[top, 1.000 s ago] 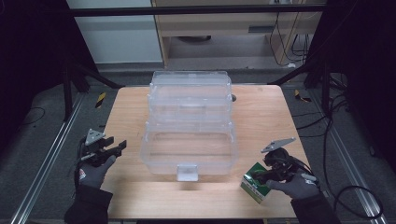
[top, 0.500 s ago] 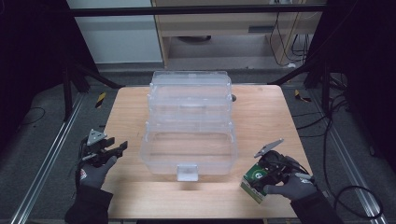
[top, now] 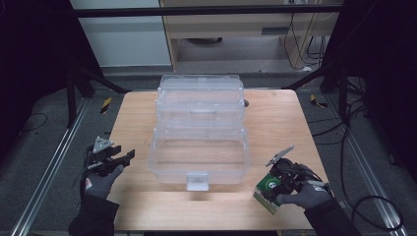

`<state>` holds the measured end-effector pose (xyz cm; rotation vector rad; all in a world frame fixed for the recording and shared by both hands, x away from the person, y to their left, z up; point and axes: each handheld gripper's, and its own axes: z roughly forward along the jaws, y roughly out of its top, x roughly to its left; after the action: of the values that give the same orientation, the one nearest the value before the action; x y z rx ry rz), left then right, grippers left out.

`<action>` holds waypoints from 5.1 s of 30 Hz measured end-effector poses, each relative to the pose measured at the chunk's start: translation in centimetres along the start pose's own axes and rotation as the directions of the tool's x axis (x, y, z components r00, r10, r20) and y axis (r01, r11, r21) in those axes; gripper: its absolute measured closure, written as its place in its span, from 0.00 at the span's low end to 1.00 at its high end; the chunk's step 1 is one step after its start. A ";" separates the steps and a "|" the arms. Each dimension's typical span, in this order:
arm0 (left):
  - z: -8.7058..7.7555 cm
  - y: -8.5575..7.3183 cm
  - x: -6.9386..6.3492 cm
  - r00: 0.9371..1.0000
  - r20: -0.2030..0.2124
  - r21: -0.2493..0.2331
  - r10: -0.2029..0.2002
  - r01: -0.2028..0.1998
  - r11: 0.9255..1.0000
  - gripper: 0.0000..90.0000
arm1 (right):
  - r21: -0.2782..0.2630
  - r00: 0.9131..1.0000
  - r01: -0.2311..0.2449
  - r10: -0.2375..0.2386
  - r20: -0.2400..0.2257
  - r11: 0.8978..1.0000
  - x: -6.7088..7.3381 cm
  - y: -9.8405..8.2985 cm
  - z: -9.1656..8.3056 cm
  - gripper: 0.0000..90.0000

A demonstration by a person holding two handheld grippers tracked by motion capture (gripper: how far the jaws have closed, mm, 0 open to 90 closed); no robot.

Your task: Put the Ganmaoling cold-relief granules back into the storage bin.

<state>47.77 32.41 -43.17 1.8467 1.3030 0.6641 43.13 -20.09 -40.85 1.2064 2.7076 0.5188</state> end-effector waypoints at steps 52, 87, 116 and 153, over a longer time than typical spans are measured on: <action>0.5 -0.2 -0.2 1.000 0.005 0.018 0.002 -0.002 1.000 0.43 | 0.166 0.999 -0.023 0.028 -0.027 0.986 -0.3 1.3 1.4 0.21; 0.5 -0.3 -0.2 1.000 0.008 0.025 0.000 0.000 1.000 0.43 | 0.065 0.999 0.037 -0.039 0.033 0.997 -1.6 3.7 -5.6 0.20; 0.6 -0.3 -0.2 1.000 0.016 0.027 -0.003 0.002 1.000 0.42 | 0.064 0.982 0.190 -0.189 -0.023 0.980 -2.4 9.0 -9.6 0.21; 0.7 -0.4 0.1 1.000 0.018 0.032 -0.011 0.010 0.999 0.41 | 0.044 0.901 0.422 -0.413 -0.132 0.906 -0.8 16.3 -7.1 0.21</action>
<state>48.16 32.39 -43.95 1.8662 1.3180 0.6229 53.21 -12.39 -28.37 0.5826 2.9865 0.4466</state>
